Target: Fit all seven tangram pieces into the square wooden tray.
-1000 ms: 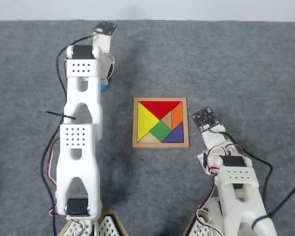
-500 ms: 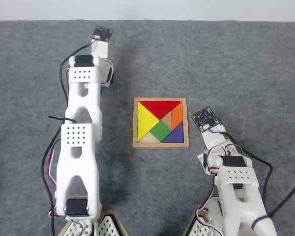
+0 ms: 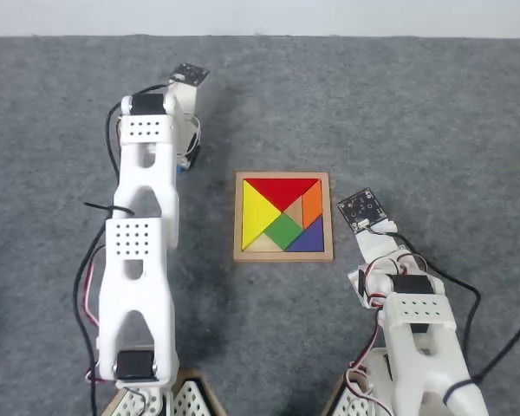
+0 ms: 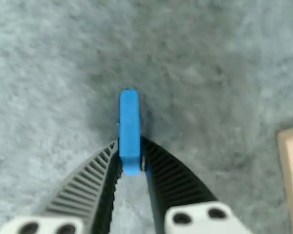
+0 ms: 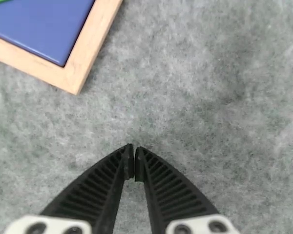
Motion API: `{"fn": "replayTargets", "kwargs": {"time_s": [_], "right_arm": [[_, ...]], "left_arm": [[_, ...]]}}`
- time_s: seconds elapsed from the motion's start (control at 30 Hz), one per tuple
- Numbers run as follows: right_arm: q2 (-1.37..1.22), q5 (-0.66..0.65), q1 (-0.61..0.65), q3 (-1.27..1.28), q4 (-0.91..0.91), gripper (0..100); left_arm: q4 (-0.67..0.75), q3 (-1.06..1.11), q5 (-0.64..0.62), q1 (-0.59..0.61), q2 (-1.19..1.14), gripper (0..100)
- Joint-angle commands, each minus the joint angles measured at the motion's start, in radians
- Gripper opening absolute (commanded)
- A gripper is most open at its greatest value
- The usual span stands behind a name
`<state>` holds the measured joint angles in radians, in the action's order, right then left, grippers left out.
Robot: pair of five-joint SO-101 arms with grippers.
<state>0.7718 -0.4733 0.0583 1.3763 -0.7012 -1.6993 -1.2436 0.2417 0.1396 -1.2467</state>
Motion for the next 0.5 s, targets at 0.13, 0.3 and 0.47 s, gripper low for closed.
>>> {"fn": "replayTargets", "kwargs": {"time_s": [0.13,0.3,0.47], "right_arm": [[0.031,0.006,-0.005,-0.008,0.016,0.9],[0.031,0.006,-0.005,-0.008,0.016,0.9],[0.033,0.008,-0.005,-0.008,0.016,0.9]], "left_arm": [[-0.06,0.102,0.014,0.031,0.147,1],[-0.06,0.248,0.049,0.018,0.275,1],[-0.057,0.616,0.14,-0.064,0.601,1]]}}
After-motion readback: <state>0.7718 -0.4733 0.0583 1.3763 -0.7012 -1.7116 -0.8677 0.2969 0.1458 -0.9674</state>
